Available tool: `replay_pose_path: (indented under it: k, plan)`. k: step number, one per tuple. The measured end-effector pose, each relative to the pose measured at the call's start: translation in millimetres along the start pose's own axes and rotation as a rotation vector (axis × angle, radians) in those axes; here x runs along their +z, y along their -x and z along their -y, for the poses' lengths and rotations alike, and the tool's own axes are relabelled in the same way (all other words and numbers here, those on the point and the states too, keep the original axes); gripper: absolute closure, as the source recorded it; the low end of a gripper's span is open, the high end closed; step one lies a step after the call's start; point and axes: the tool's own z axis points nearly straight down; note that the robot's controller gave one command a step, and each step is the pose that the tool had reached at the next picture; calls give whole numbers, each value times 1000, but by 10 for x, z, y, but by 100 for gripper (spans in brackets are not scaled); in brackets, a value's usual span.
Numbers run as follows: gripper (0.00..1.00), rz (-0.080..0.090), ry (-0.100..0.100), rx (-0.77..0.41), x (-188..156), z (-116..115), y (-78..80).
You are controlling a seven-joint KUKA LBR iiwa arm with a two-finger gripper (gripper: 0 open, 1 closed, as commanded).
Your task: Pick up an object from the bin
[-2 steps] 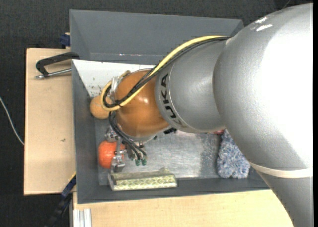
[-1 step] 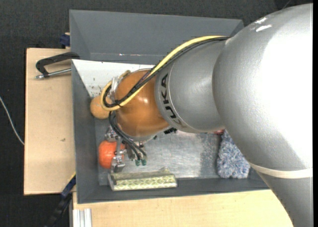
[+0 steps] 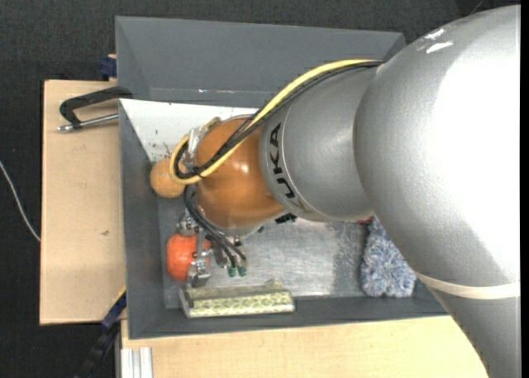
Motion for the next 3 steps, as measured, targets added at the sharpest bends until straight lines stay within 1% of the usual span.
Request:
replay_pose_path:
  k: [3]
  plan:
    - [100,0,0,0,0,0,0]
